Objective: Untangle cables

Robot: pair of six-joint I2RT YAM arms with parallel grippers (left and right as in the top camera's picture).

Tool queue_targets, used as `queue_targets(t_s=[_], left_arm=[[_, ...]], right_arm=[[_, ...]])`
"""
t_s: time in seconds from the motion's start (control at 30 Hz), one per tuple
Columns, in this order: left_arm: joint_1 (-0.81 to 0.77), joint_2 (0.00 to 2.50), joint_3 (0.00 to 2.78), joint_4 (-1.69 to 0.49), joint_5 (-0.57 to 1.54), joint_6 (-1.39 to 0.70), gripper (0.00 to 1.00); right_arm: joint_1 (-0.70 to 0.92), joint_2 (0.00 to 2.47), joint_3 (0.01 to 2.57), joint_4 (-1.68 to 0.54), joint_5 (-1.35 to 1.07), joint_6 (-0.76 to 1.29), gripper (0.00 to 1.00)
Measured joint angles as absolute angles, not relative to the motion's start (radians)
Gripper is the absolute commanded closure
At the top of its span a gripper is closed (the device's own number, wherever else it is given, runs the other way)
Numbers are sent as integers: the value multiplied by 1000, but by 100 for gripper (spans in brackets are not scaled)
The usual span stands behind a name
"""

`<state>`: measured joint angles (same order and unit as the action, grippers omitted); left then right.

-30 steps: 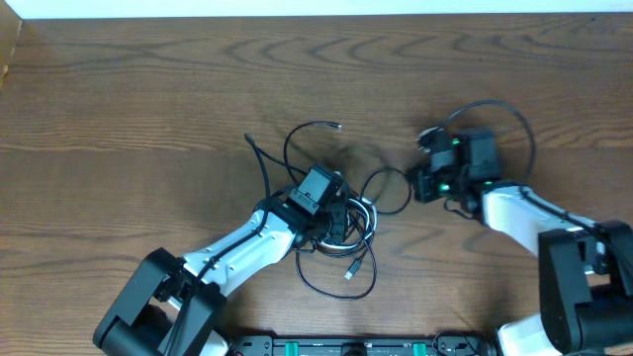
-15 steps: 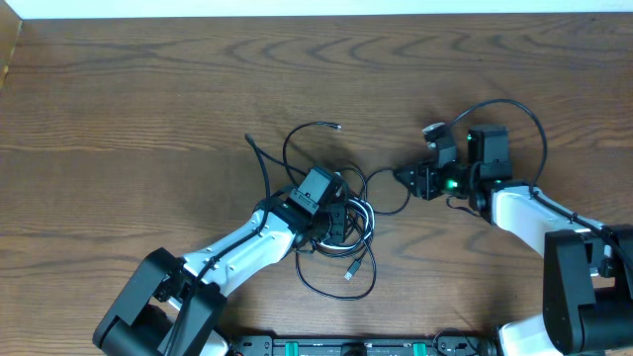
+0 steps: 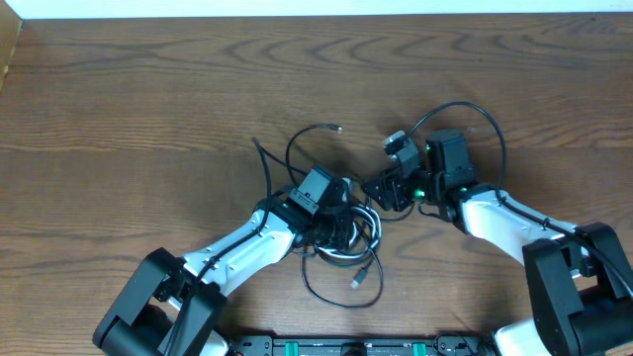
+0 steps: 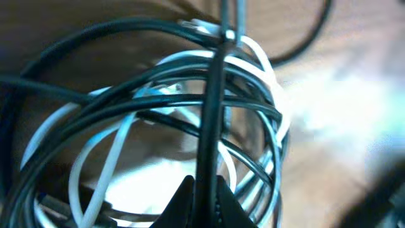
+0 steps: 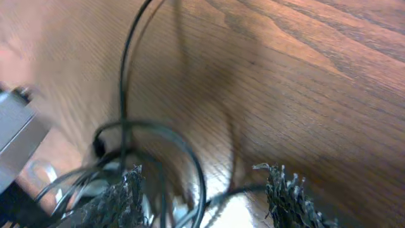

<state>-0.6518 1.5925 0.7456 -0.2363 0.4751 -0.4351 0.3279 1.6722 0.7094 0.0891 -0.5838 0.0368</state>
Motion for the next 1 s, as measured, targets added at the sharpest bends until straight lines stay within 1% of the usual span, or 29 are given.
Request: queue_targets(t_s=[0.2,0.37,0.57,0.7,0.77,0.83,0.9,0.97,1.0], left_arm=[[-652,1592,746,-234,600,-376,92],[-652,1592,746,-212,602,-358,92],[-652,1592,745,-190,596,-359,92],[-651,1592,745,-189,595,-362,92],[-651,1593,744,-187,593,-363,92],[-651,1593,745,-185,593,-362,92],[-651,1594,745,-185,593,-363,92],[-651,1594,745,-184,593,-366,92],[-651,1594,745,-184,593,-366,92]], right_arm=[[358,1673,709,89,-515,37,40],[360,1673,709,81,-494,37,44],[393,1673,709,77,-479,37,45],[431,1676,709,84,-449,34,55],[442,1681,709,88,-433,36,64],[450,1682,709,91,-426,34,76],[455,1682,709,94,-424,33,85],[455,1682,709,96,-422,31,84],[455,1682,709,96,-420,32,82]])
